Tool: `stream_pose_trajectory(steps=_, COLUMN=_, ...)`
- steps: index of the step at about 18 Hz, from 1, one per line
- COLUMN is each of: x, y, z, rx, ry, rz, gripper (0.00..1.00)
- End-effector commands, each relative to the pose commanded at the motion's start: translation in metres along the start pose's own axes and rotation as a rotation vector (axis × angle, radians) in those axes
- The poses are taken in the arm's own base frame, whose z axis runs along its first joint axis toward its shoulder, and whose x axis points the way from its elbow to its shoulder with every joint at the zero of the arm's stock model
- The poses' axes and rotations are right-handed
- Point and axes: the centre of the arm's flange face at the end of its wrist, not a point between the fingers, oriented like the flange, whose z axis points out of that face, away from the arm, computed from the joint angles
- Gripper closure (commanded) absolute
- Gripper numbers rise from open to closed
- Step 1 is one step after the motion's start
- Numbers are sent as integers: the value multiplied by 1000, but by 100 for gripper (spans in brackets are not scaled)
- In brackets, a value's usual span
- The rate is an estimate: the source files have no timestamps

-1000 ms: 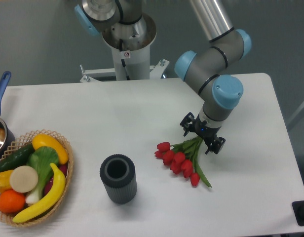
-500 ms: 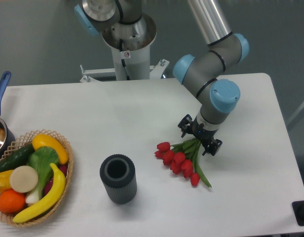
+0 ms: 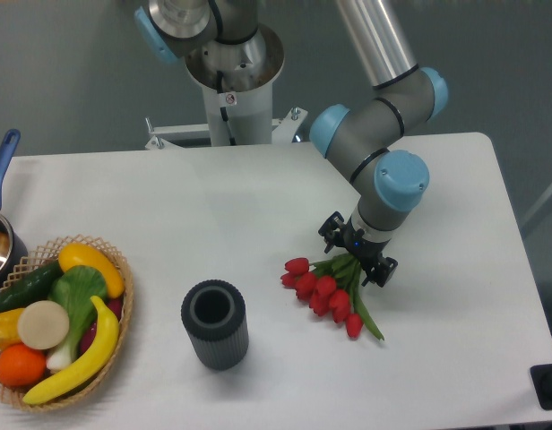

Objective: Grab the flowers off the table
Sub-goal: 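Lower the gripper around the tulip stems near the flower heads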

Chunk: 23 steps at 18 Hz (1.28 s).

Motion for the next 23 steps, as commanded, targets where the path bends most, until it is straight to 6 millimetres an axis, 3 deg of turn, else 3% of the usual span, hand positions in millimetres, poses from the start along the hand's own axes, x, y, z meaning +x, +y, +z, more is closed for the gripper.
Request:
stream_pose_trajectory(steps=11, x=1, y=1, z=5, rx=-1, ry=9, rz=2, gripper=0)
stream_pose_trajectory(steps=15, x=1, y=1, z=4, rx=-3, ry=7, rz=1, gripper=24)
stream_pose_trajectory(steps=18, x=0, y=1, z=3, rx=-2, ry=6, rz=1, gripper=30)
stream_pose_trajectory(steps=23, x=-1, y=0, z=-1, rx=0, ry=-2, rz=-1, gripper=60)
